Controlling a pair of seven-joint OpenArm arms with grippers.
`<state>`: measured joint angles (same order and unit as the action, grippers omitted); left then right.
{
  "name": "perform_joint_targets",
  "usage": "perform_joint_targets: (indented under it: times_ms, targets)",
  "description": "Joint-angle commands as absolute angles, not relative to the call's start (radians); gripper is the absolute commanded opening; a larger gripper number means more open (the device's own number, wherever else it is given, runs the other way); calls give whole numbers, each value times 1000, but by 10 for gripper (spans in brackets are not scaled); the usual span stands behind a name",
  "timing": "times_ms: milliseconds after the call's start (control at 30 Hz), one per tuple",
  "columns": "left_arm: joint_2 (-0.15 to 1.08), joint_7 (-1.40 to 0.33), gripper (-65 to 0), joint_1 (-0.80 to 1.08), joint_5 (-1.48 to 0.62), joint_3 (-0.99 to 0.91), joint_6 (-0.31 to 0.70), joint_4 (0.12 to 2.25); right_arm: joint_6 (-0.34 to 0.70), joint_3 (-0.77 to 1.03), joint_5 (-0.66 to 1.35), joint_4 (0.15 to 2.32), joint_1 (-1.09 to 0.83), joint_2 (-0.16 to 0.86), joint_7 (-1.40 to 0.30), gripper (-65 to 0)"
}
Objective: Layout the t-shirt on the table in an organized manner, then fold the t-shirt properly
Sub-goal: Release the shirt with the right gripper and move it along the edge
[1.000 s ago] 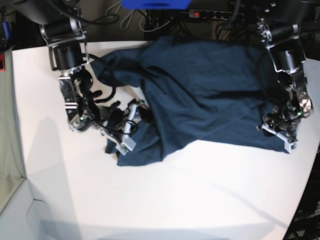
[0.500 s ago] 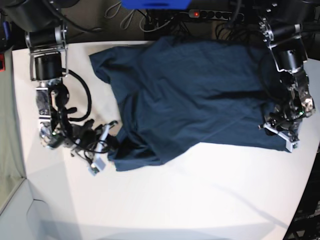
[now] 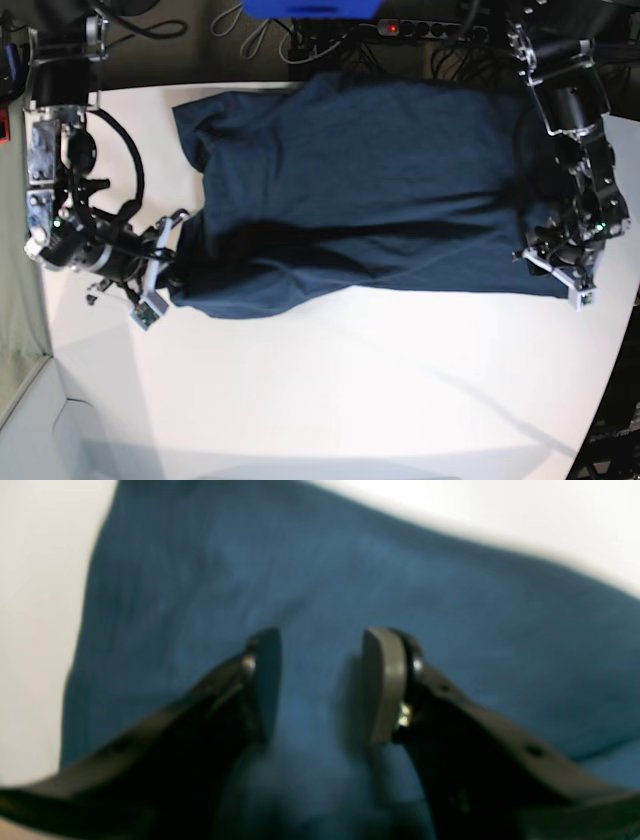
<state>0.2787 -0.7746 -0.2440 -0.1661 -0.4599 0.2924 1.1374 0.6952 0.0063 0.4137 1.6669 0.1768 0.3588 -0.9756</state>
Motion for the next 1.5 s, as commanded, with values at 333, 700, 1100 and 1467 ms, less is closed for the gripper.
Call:
perform_joint_targets:
  times_ms: [333,700,1100,1467]
  targets:
    - [266,-740,-384,-291,-171,-460,295,1073,698,-12,427,1995,-99,464,-963,-650]
    - [291,-739,-384,-298,-171,-461,295,1049,698,-122,426,1994,-234,608,-952,-650]
    - [295,-664,-383,-292,-165,-461,292,1015,698,-176,386,1995,-377,763,-808,-650]
    - [321,-657,-383,-298,-171,-461,292,954,698,-303,2,1995,-380,677,-819,-560]
